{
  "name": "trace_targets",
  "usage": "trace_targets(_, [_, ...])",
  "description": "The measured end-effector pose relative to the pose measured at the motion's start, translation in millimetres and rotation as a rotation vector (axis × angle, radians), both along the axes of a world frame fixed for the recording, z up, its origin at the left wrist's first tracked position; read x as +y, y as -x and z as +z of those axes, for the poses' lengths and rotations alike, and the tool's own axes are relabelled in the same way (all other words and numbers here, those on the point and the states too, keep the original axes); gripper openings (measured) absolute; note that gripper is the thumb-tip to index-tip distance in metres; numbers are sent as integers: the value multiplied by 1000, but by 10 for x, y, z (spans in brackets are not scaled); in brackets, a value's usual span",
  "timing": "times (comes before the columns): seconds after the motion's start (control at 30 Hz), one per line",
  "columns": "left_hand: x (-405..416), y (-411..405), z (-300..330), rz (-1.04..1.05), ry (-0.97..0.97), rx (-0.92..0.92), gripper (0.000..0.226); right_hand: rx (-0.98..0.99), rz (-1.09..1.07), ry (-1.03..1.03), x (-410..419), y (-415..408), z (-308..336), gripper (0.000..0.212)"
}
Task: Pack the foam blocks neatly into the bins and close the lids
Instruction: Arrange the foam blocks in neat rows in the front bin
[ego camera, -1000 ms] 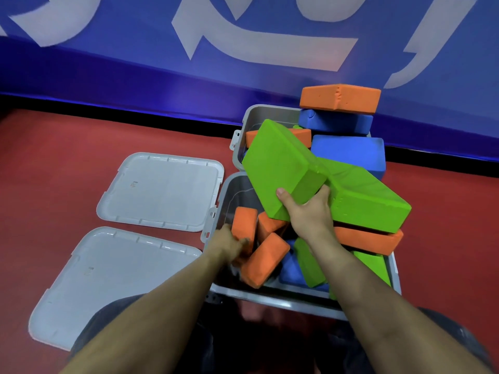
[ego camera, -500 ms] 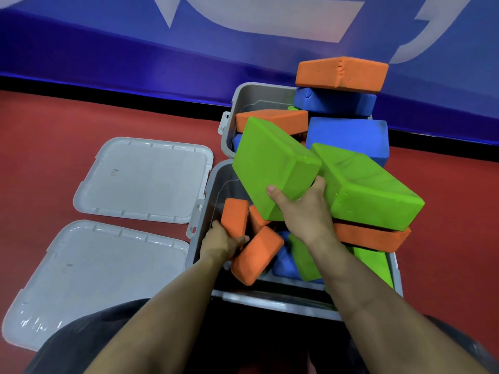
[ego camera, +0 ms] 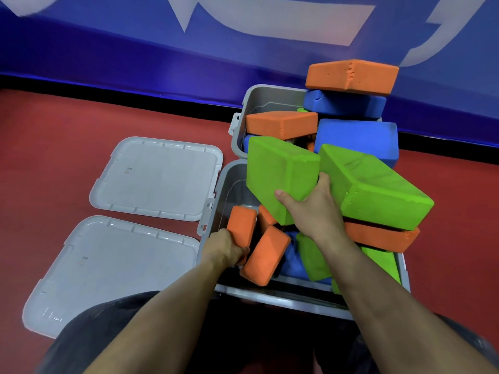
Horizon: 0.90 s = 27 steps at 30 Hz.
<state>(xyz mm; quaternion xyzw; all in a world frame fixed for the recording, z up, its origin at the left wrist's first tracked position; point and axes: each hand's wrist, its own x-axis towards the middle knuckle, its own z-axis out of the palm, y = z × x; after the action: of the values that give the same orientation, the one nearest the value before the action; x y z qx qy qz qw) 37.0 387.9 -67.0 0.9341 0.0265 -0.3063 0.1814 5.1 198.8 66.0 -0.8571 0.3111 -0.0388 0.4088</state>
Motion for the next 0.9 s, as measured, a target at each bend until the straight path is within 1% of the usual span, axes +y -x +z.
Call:
trace_targets(0.2, [72,34,-59,54,44,44,64,-15,-24,15,-5,-7,-22,90])
trace_targets(0.27, [36,38,-72,113,99,46,74,-19,-17,11,-12,-20,-28,91])
trace_targets(0.33, [-10,65,-118,155,154,36,89,-35,-13,5,-19,-32,-30,90])
trace_targets(0.37, [-25,91,-137,153,180,12,96,-44,-10,1,-24,-35,-31,89])
trace_targets(0.4, [-29,111,-145,130,200,-44,97,-52,-9,-4,-29,-36,-30,88])
trace_targets(0.43, [-26,127,-166,82,215,-139,92,-58,-5,-9,-34,-37,-30,89])
trace_targets(0.5, [-58,166,-178,-76,219,-341,71,-62,7,-16,-36,-38,-33,91])
trace_targets(0.53, [-105,186,-192,-164,192,-391,63,-65,12,-16,-35,-39,-32,92])
trace_targets(0.57, [-163,216,-173,-243,140,-393,62,-69,15,-15,-30,-43,-30,92])
trace_targets(0.67, [-352,335,-112,-398,-99,-329,82,-75,17,-24,-23,-54,-17,92])
trace_targets(0.73, [-463,428,-45,-493,-193,-362,91,-75,19,-44,-26,-57,-18,91])
trace_targets(0.77, [-503,456,-54,-503,-207,-386,91,-76,19,-50,-31,-60,-19,91])
trace_targets(0.83, [-558,481,-110,-476,-220,-324,88,-82,20,-53,-41,-65,-25,90])
trace_targets(0.9, [-573,512,-24,-427,-177,-306,85,-82,19,-54,-50,-72,-39,91])
